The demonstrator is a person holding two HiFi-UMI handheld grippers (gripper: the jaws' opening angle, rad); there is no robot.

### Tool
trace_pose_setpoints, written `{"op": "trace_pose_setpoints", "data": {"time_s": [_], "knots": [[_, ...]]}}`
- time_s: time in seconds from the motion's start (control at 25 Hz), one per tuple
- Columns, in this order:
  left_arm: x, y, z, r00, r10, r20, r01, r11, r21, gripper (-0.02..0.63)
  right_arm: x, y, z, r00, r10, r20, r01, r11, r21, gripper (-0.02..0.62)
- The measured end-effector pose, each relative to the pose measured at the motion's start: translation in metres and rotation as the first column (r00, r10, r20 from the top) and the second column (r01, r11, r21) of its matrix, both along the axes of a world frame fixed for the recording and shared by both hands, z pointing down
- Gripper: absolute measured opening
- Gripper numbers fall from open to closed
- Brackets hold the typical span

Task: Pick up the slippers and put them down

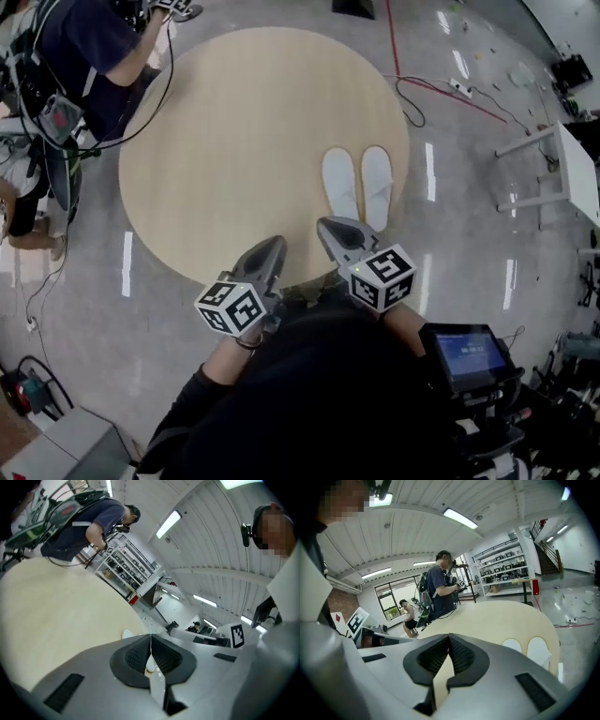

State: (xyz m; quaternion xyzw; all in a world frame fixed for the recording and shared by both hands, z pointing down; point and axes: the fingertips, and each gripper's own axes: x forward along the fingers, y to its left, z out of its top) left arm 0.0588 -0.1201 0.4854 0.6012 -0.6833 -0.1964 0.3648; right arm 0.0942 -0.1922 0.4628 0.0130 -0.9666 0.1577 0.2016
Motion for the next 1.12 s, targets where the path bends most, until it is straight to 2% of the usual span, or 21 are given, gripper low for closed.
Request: {"op": "trace_pose_setpoints", "data": {"time_s": [0.12,0.32,0.56,0.68,0.8,0.92,1.0,1.12], "knots": [[0.021,-0.017,-0.015,0.996,0.016,0.085,-0.013,0.999,-0.033,0.023,0.022,-0.024,-0.030,0.998,0.043,0.044,-0.044,0.999,0.020,0.017],[0.064,-0.023,-0.035,0.983,-0.002,0.185,0.012,0.999,-0.049,0.023,0.066,-0.032,-0.073,0.983,0.056,0.172,-0.048,0.998,-0.046,0.017],[0.148,-0.089,-0.041,0.960,0.019,0.280,0.010,0.995,-0.103,0.024,0.155,-0.095,-0.093,0.962,0.043,0.269,-0.029,0.998,-0.057,0.017],[0.149,-0.100,-0.057,0.957,-0.037,0.286,0.067,0.993,-0.095,0.024,0.176,-0.107,-0.103,0.944,0.014,0.330,0.011,0.997,-0.073,0.017],[0.153,-0.094,-0.068,0.953,-0.083,0.291,0.110,0.991,-0.078,0.025,0.192,-0.096,-0.100,0.929,0.003,0.369,0.030,0.996,-0.082,0.017],[0.188,-0.091,-0.066,0.967,-0.074,0.245,0.093,0.994,-0.064,0.024,0.209,-0.081,-0.077,0.941,0.014,0.339,0.036,0.990,-0.139,0.017],[0.211,-0.087,-0.060,0.973,-0.057,0.225,0.077,0.994,-0.083,0.024,0.215,-0.070,-0.065,0.949,0.000,0.316,0.060,0.982,-0.181,0.017],[0.220,-0.068,-0.055,0.974,-0.077,0.214,0.106,0.986,-0.126,0.024,0.220,-0.052,-0.059,0.954,-0.032,0.298,0.101,0.971,-0.217,0.017]]}}
